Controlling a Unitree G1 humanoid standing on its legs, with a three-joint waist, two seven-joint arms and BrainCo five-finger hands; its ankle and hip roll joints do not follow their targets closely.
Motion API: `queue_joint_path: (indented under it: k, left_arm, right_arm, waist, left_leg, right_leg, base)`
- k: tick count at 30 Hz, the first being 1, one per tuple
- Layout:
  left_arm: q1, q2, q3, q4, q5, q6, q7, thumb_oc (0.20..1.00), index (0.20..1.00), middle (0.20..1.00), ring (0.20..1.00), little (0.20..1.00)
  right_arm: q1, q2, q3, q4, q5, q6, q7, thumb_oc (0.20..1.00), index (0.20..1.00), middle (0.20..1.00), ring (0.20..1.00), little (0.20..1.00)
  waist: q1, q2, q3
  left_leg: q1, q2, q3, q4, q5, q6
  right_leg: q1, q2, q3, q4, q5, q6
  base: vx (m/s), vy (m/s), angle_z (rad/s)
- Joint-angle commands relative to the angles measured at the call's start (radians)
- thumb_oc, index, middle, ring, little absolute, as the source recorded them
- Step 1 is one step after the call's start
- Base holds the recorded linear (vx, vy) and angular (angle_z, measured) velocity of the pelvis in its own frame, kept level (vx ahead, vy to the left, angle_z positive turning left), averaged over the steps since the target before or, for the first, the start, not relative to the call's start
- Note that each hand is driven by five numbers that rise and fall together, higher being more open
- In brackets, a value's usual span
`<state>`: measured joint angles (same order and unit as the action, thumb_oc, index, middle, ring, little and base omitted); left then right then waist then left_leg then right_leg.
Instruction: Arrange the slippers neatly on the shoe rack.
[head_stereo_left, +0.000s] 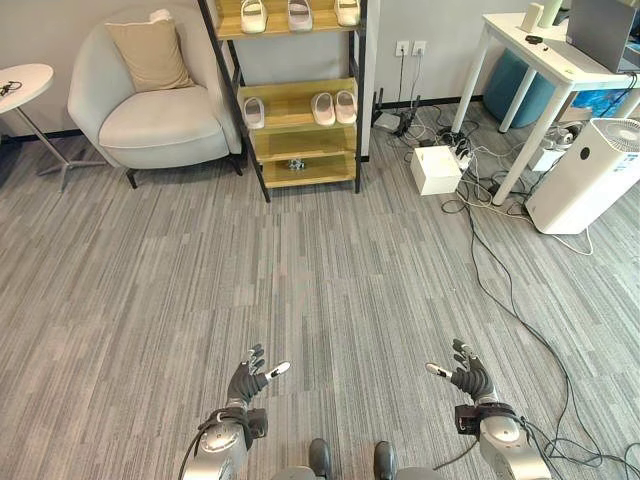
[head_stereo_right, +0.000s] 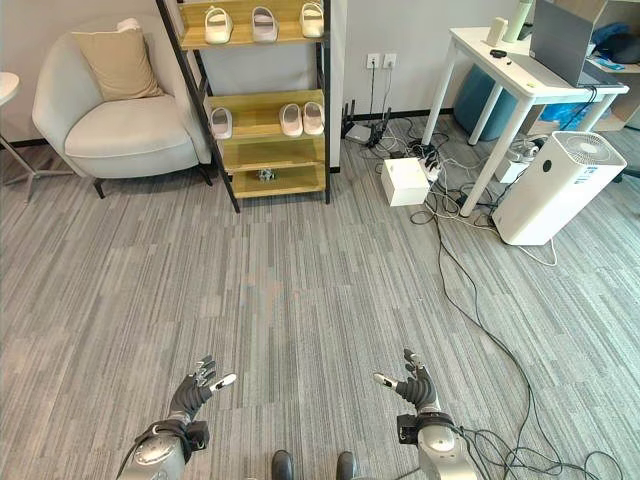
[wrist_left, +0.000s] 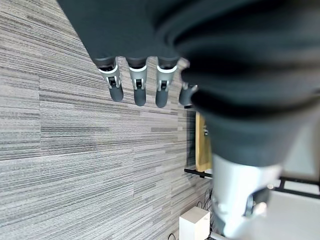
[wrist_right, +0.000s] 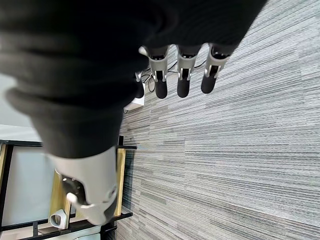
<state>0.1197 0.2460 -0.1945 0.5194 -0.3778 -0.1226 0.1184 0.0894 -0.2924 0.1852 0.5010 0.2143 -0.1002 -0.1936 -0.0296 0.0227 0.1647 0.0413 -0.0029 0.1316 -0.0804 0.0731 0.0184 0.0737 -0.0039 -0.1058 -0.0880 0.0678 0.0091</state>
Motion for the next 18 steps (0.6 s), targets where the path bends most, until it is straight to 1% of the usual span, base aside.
queue_joint_path:
  k: [1,6,11,15,17,18]
  left_arm:
    - [-0.039,0.010,0.018,0.002,-0.031,-0.037,-0.002,1.000,1.000,1.000,1.000,1.000]
    - [-0.036,0.018,0.008,-0.010,-0.014,-0.029,-0.020,1.000,1.000,1.000,1.000,1.000]
    - [-0.038,0.018,0.009,-0.012,-0.006,-0.031,-0.012,1.000,1.000,1.000,1.000,1.000]
    - [-0.052,0.023,0.010,-0.025,-0.014,-0.035,0.003,1.000,1.000,1.000,1.000,1.000]
    - [-0.055,0.028,0.008,-0.040,-0.013,-0.039,0.005,1.000,1.000,1.000,1.000,1.000]
    - [-0.054,0.044,0.009,-0.070,0.008,-0.041,0.005,1.000,1.000,1.000,1.000,1.000]
  right_arm:
    - [-0.012,-0.002,0.012,-0.043,-0.028,-0.027,0.000,1.000,1.000,1.000,1.000,1.000]
    - [-0.006,-0.005,0.016,-0.046,-0.032,-0.022,0.009,1.000,1.000,1.000,1.000,1.000]
    - [-0.013,-0.001,0.018,-0.041,-0.027,-0.024,0.007,1.000,1.000,1.000,1.000,1.000]
    - [-0.033,-0.005,0.023,-0.044,-0.017,-0.024,0.002,1.000,1.000,1.000,1.000,1.000]
    - [-0.046,-0.012,0.023,-0.044,-0.017,-0.024,-0.002,1.000,1.000,1.000,1.000,1.000]
    - [-0.051,-0.023,0.015,-0.050,-0.025,-0.020,-0.003,1.000,1.000,1.000,1.000,1.000]
  waist:
    - [-0.008,-0.025,-0.007]
    - [-0.007,-0.023,-0.004]
    - [-0.007,-0.022,-0.002]
    - [0.000,-0.027,0.023]
    - [0.007,-0.033,0.036]
    - [0.015,-0.040,0.045]
  left_leg:
    - [0.055,0.059,-0.007,-0.007,-0.103,-0.062]
    - [0.055,0.058,-0.008,-0.007,-0.106,-0.061]
    - [0.059,0.057,-0.010,-0.007,-0.110,-0.061]
    - [0.053,0.053,-0.017,-0.007,-0.105,-0.056]
    - [0.040,0.049,-0.018,-0.007,-0.101,-0.052]
    - [0.019,0.040,-0.019,0.002,-0.101,-0.045]
  right_leg:
    - [0.030,-0.115,0.014,0.001,-0.108,0.132]
    - [0.029,-0.118,0.014,0.001,-0.109,0.133]
    - [0.032,-0.116,0.016,0.001,-0.111,0.134]
    - [0.019,-0.115,0.025,0.001,-0.102,0.135]
    - [0.007,-0.118,0.029,0.001,-0.098,0.139]
    - [0.001,-0.127,0.024,0.001,-0.095,0.145]
  base:
    - [0.00,0.000,0.00]
    - [0.00,0.000,0.00]
    - [0.00,0.000,0.00]
    - [0.00,0.023,-0.02]
    - [-0.01,0.067,-0.09]
    - [0.01,0.083,-0.13]
